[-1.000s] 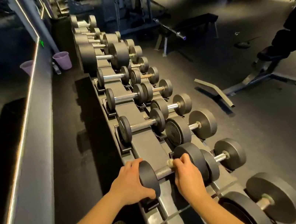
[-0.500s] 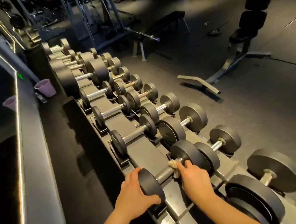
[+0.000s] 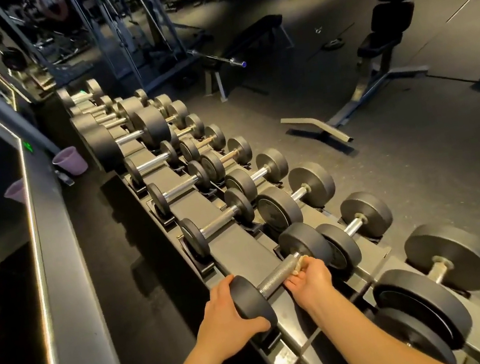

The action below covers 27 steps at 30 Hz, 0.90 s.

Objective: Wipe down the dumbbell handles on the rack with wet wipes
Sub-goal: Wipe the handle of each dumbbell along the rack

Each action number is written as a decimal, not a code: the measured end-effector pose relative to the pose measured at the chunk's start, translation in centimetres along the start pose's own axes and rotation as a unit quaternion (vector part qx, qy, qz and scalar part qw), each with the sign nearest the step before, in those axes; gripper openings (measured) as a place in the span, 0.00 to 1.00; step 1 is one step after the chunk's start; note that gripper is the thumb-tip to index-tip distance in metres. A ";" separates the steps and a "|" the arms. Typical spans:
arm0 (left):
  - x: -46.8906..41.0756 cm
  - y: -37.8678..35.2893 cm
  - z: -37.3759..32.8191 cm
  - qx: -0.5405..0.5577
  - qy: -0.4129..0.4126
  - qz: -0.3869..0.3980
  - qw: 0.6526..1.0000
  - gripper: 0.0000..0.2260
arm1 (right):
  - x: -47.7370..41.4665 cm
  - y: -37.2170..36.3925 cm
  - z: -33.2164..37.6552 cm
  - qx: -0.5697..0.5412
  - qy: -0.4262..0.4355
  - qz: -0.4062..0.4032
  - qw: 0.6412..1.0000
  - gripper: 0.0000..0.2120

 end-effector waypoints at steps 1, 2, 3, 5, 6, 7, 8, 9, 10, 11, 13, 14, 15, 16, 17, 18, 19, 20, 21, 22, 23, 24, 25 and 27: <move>0.0 0.0 0.0 0.000 0.000 0.000 1.000 0.54 | -0.1 -0.2 -0.2 -0.019 -0.004 0.005 1.000 0.11; 0.0 0.0 0.0 0.000 0.001 0.000 1.000 0.54 | -0.3 -0.2 -0.5 -0.033 -0.008 0.007 0.999 0.13; 0.1 0.0 0.0 -0.001 0.001 0.001 1.000 0.54 | -0.4 -0.3 -0.7 -0.042 -0.011 0.008 0.999 0.15; 0.1 0.0 0.0 -0.002 0.002 0.003 1.000 0.55 | -0.6 0.0 -1.2 -0.048 -0.012 0.005 0.999 0.13; 0.1 0.0 0.0 -0.002 0.001 0.004 1.000 0.55 | -0.4 0.2 -1.2 -0.037 -0.006 -0.001 0.999 0.11; 0.1 -0.1 0.0 0.000 0.001 0.003 1.000 0.54 | -0.3 0.4 -1.1 -0.016 0.003 -0.012 1.000 0.07; 0.1 -0.1 0.0 0.001 0.000 0.002 1.000 0.54 | -0.1 0.7 -1.0 -0.002 0.014 -0.025 1.000 0.04; 0.0 -0.1 0.0 0.004 0.001 0.002 1.000 0.54 | -0.2 0.8 -0.9 0.004 0.018 -0.035 0.999 0.04; 0.0 -0.2 0.0 0.005 0.001 0.003 1.000 0.54 | -0.4 0.9 -0.8 -0.004 0.016 -0.041 0.999 0.04; -0.1 -0.2 0.1 0.006 0.001 0.004 1.000 0.54 | -0.6 0.7 -0.6 -0.014 0.011 -0.047 0.999 0.06; -0.2 -0.2 0.2 0.004 0.000 0.006 1.000 0.54 | -0.9 0.0 -0.6 -0.037 0.012 -0.074 0.996 0.12; -0.2 -0.3 0.2 0.003 -0.002 0.006 1.000 0.54 | -0.7 -0.5 -0.6 -0.046 0.014 -0.084 0.995 0.15; -0.3 -0.3 0.3 0.004 -0.003 0.004 1.000 0.54 | -0.5 -0.9 -0.7 -0.047 0.013 -0.089 0.995 0.17; -0.3 -0.3 0.4 0.004 -0.003 0.003 1.000 0.54 | -0.1 -1.1 -0.7 -0.046 0.021 -0.093 0.994 0.19; -0.4 -0.3 0.4 0.003 -0.004 0.002 1.000 0.54 | 0.3 -1.0 -0.7 -0.018 0.035 -0.092 0.995 0.19; -0.4 -0.3 0.4 0.003 -0.005 0.003 1.000 0.54 | 0.7 -0.6 -0.7 0.046 0.058 -0.079 0.994 0.16; -0.5 -0.4 0.5 0.004 -0.005 0.003 1.000 0.55 | 1.1 0.2 -0.6 0.156 0.094 -0.053 0.982 0.09; -0.6 -0.4 0.5 0.005 -0.006 0.002 1.000 0.55 | 1.4 0.8 -0.3 0.270 0.157 -0.018 0.950 0.05; -0.6 -0.5 0.6 0.005 -0.007 0.003 1.000 0.55 | 1.5 1.4 0.0 0.382 0.247 0.026 0.890 0.07; -0.7 -0.5 0.6 0.004 -0.007 0.003 1.000 0.55 | 1.4 1.7 0.5 0.481 0.343 0.082 0.802 0.08; -0.7 -0.6 0.7 0.003 -0.008 0.003 1.000 0.55 | 1.4 1.4 1.1 0.563 0.438 0.139 0.687 0.05; -0.8 -0.6 0.8 0.003 -0.009 0.003 1.000 0.55 | 1.4 0.8 1.5 0.632 0.508 0.195 0.551 0.02; -0.8 -0.6 0.9 0.004 -0.010 0.001 1.000 0.55 | 1.0 0.0 1.6 0.692 0.547 0.246 0.401 0.06; -0.7 -0.5 0.9 0.003 -0.010 0.001 1.000 0.55 | -0.6 -1.2 1.4 0.768 0.541 0.299 0.166 0.14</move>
Point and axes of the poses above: each hand's wrist, its own x-axis away from the middle knuckle, its own y-axis out of the back of the hand, z = x × y, the point moved 2 cm from there along -x, towards the middle knuckle, and after that the axes turned 15 degrees about y, right-handed, at the moved point
